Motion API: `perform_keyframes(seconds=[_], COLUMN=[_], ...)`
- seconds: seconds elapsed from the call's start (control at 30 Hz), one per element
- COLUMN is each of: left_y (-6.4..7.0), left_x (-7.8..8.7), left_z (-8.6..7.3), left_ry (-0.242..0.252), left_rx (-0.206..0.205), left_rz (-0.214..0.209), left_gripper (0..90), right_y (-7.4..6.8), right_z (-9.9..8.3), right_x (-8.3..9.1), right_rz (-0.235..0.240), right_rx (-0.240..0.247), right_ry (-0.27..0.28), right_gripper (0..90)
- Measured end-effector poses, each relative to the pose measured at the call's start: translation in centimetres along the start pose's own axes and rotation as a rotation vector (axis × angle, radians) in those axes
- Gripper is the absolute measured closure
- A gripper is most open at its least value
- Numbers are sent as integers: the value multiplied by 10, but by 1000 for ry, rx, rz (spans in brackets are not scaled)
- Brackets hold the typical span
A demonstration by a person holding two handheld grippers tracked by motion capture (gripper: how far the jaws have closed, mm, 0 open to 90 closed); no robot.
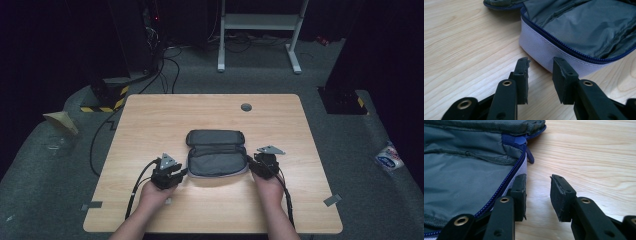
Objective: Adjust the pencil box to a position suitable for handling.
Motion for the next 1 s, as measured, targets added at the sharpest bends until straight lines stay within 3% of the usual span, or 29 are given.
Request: perform_keyframes(seconds=[0.2, 0.5, 0.7, 1.0], left_y=[-7, -11, -19, -30], left_x=[7, 6, 9, 21], left_z=[-6, -7, -9, -17], left_ry=[-7, -9, -8, -6], left_rx=[25, 31, 24, 4], left_rz=[-21, -20, 13, 38], left_gripper=[661, 659, 638, 598], right_y=[-13, -15, -10, 10], right_z=[-1, -2, -2, -15], right_x=[-4, -5, 1, 28], right_rz=[17, 26, 14, -12], right_rx=[17, 3, -3, 2], right_ry=[2, 6, 17, 25], right_gripper=[653, 636, 569, 492])
Point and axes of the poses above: each handheld gripper's, and its own axes: x roughly backward along the jaws, z roughly out of its top, y roughly to its right, the point moved 5 cm from there along -x, roughly forward along the jaws, and after that the axes turned 4 degrees about z, right-handed, at the moved point
